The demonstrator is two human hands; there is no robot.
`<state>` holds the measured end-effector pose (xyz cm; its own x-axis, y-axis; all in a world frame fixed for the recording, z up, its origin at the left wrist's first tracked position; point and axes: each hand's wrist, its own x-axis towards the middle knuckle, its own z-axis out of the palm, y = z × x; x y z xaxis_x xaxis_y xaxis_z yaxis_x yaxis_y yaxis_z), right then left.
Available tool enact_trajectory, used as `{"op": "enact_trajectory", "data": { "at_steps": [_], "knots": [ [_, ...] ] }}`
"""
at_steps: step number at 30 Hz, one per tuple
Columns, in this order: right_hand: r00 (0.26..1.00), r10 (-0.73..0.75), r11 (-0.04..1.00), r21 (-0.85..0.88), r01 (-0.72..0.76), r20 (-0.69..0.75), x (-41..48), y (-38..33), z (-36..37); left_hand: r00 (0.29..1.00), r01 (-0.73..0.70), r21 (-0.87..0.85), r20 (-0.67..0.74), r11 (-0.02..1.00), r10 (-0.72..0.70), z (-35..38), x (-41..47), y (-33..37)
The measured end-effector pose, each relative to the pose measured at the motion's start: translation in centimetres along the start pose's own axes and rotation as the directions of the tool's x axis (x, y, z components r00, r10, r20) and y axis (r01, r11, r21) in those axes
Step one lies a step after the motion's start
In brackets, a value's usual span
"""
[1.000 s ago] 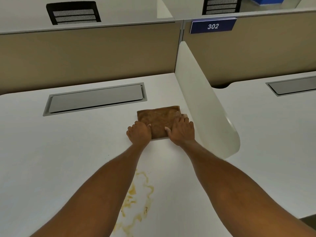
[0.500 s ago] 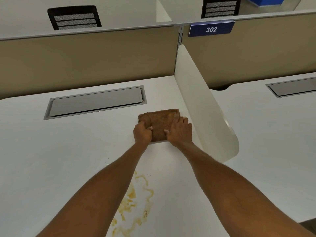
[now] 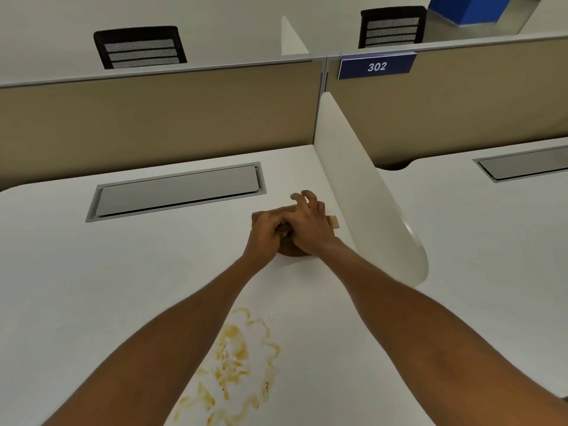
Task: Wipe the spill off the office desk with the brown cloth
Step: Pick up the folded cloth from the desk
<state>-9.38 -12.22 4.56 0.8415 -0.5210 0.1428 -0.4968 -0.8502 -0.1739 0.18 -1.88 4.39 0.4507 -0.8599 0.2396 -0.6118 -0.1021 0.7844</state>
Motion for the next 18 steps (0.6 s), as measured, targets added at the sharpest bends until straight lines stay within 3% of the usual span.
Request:
{"op": "enact_trajectory", "data": {
  "at_steps": [3, 6, 10, 13, 18],
  "knots": [
    [1.000, 0.028, 0.998, 0.062, -0.028, 0.007, -0.5, -0.1, -1.3, 0.983, 0.176, -0.068, -0.040, 0.982, -0.178, -0.2, -0.2, 0.0],
    [0.998, 0.036, 0.998, 0.052, -0.033, -0.059, -0.7, 0.0, -2.9, 0.964, 0.260, -0.060, 0.076, 0.964, -0.255, -0.4, -0.3, -0.3],
    [0.990, -0.025, 1.000, 0.010, 0.026, -0.141, -0.5, -0.4, -5.0, 0.959, 0.178, 0.008, 0.221, 0.984, -0.176, -0.5, -0.6, -0.6],
    [0.981, -0.045, 0.999, 0.002, 0.046, -0.188, -0.6, -0.5, -7.1, 0.976, 0.123, 0.086, 0.168, 0.989, -0.136, -0.7, -0.5, -0.9],
    [0.978, 0.001, 0.990, 0.139, 0.028, -0.208, -1.4, -0.6, -11.7, 0.976, 0.196, 0.178, 0.060, 0.964, -0.209, -2.0, -0.2, -1.1]
  ]
}}
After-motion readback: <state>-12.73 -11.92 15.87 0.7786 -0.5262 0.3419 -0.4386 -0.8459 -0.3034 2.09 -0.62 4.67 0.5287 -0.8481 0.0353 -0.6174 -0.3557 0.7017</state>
